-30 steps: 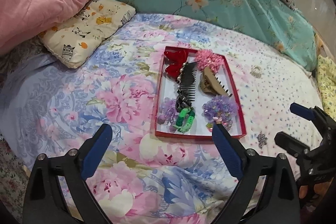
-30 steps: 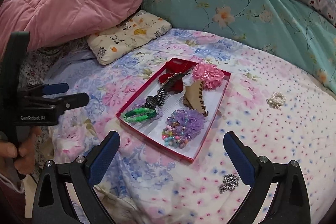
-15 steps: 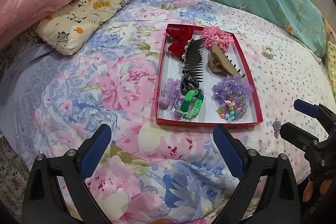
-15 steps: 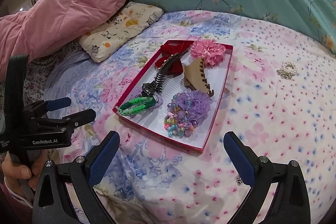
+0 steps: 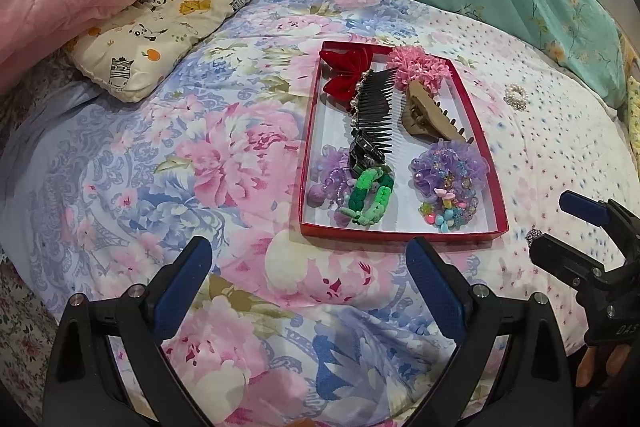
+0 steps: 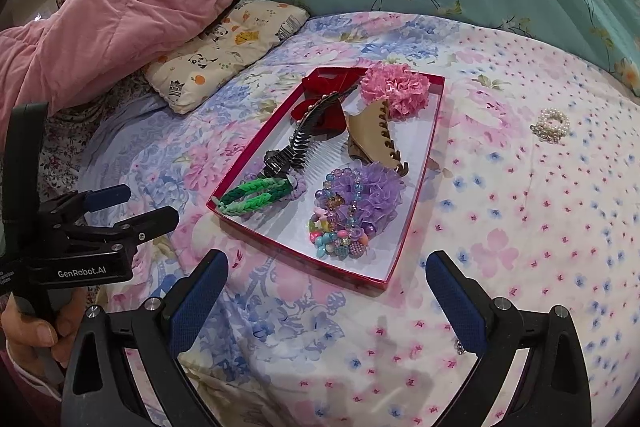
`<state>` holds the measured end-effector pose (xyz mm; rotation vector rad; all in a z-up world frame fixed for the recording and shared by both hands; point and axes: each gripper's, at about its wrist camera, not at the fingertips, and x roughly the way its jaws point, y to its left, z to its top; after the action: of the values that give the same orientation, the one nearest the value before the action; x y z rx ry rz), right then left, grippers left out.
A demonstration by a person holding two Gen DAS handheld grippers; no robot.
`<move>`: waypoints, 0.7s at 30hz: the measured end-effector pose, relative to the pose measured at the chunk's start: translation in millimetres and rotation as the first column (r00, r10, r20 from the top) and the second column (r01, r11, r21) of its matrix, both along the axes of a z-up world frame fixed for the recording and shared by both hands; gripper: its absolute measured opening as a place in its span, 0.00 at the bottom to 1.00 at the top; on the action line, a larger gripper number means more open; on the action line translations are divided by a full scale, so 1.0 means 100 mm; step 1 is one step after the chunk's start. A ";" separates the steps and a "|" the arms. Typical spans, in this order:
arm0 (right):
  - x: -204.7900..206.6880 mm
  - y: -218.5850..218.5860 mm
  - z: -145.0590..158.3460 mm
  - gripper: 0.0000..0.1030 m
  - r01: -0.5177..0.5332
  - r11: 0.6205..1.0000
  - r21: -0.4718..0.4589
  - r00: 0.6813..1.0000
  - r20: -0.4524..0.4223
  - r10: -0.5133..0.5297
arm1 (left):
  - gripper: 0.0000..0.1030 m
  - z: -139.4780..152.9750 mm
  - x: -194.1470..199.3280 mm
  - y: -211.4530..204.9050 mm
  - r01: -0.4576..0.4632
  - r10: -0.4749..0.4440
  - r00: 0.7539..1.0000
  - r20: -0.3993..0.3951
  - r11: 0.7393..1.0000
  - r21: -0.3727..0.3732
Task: Organize jewelry
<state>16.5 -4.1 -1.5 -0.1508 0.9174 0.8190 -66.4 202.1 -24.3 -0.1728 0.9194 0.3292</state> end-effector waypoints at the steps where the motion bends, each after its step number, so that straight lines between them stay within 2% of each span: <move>1: 0.00 0.00 0.00 0.97 -0.002 1.000 -0.001 1.000 0.001 0.002 | 0.96 0.00 0.00 0.00 0.001 -0.001 1.000 0.000 1.000 0.001; 21: -0.02 0.02 0.02 0.97 0.001 1.000 0.004 1.000 0.009 -0.001 | 0.96 -0.01 0.00 -0.01 -0.001 0.002 1.000 -0.005 1.000 0.009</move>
<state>14.3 -2.2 0.5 -0.1506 0.9068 0.8189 -66.8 201.0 -25.2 -0.1642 0.9228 0.3353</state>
